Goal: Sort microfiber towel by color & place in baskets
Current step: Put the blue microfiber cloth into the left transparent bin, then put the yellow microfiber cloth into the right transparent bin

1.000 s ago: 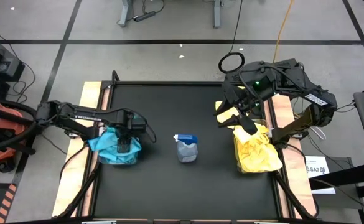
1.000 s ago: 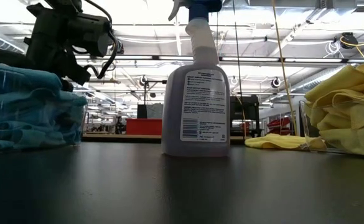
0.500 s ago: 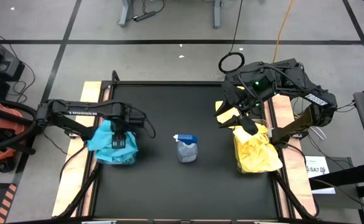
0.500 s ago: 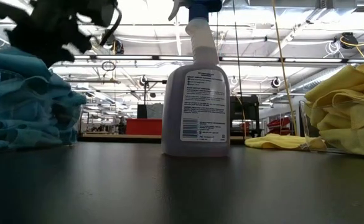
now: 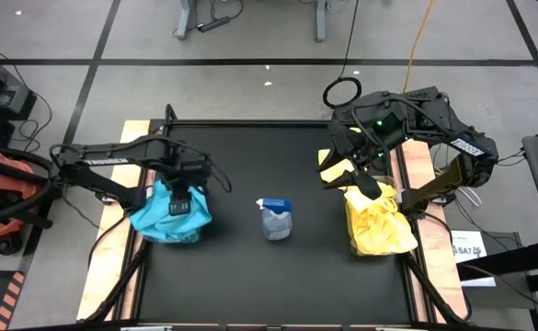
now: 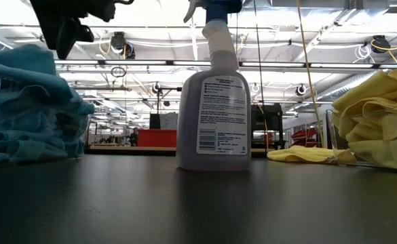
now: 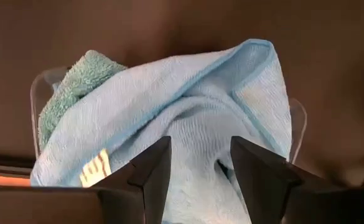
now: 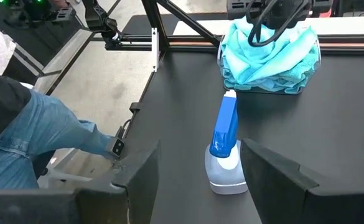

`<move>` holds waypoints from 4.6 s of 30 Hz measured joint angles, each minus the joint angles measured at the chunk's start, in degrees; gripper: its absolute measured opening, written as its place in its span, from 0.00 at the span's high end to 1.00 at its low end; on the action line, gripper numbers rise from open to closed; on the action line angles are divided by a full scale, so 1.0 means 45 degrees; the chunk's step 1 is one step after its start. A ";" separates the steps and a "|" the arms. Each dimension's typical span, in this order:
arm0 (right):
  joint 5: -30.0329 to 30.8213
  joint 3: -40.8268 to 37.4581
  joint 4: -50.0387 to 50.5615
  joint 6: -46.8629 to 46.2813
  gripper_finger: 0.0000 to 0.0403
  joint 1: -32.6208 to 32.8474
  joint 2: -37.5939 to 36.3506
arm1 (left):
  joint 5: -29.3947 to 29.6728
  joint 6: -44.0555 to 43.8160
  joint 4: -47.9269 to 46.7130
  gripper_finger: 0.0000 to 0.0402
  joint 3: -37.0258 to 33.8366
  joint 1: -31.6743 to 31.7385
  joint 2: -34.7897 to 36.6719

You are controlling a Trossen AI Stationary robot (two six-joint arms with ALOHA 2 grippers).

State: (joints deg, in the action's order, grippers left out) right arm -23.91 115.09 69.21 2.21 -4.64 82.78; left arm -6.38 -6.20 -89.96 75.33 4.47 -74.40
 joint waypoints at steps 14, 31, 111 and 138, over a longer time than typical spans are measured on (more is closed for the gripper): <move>-0.0012 0.0000 0.0005 0.0011 0.47 0.0000 0.0000 | 0.0245 -0.0805 -0.0010 0.56 -0.0745 0.0005 0.0060; -0.0026 0.0000 -0.0029 0.0424 0.47 0.0000 0.0000 | 0.1453 -0.3353 0.2642 0.56 -0.5236 0.0000 0.0057; 0.6282 -1.2852 -0.4420 -0.0898 0.47 -0.6616 0.0053 | 0.0914 -0.1543 1.4815 0.56 0.1758 -0.3196 -0.0042; 0.5038 -1.3648 -0.6236 -0.2927 0.48 -0.7526 0.3513 | 0.1392 -0.2228 1.5257 0.56 0.1758 -0.3554 -0.0076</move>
State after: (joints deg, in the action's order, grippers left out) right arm -1.24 53.67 41.15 -10.96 -38.51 98.59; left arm -0.11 -16.23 -21.30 83.24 -11.52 -74.74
